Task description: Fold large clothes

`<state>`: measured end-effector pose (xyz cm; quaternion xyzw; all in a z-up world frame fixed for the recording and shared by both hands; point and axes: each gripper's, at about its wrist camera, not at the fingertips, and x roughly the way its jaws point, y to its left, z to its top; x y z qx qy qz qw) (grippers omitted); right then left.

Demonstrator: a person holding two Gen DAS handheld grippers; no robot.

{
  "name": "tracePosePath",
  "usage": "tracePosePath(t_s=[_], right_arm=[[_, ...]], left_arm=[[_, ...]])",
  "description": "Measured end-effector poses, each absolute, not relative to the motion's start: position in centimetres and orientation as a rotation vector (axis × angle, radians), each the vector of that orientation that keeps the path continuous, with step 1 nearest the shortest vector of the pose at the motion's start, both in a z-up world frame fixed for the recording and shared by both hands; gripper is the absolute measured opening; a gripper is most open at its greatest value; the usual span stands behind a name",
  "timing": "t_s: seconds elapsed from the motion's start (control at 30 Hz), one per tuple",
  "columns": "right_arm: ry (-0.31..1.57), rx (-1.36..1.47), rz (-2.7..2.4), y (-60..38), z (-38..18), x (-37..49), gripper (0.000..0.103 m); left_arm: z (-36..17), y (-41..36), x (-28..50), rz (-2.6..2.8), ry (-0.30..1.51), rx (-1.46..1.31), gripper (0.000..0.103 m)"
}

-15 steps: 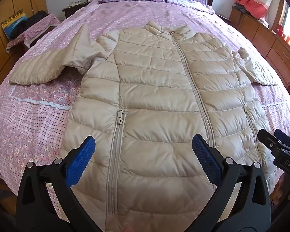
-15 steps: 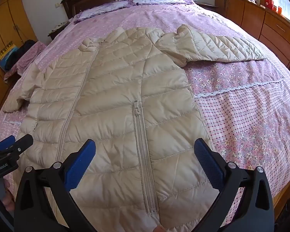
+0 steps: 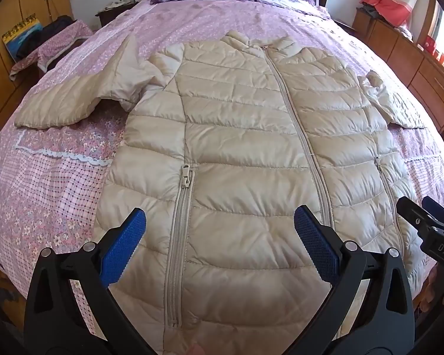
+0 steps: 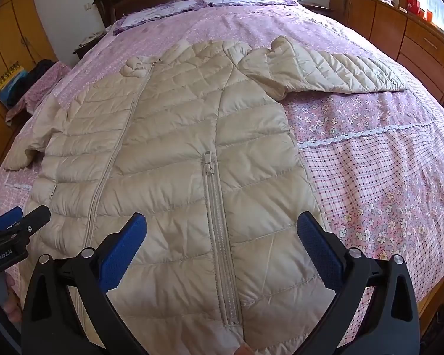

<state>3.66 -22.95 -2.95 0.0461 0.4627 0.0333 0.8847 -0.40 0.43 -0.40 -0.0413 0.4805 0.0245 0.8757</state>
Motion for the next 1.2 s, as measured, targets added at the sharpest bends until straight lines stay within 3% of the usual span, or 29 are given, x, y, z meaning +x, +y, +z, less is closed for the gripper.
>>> tracePosePath(t_s=[1.2], right_arm=[[0.981, 0.091, 0.065, -22.92, -3.35, 3.62, 0.098]], left_arm=[[-0.73, 0.06, -0.26, 0.056, 1.018, -0.071, 0.100]])
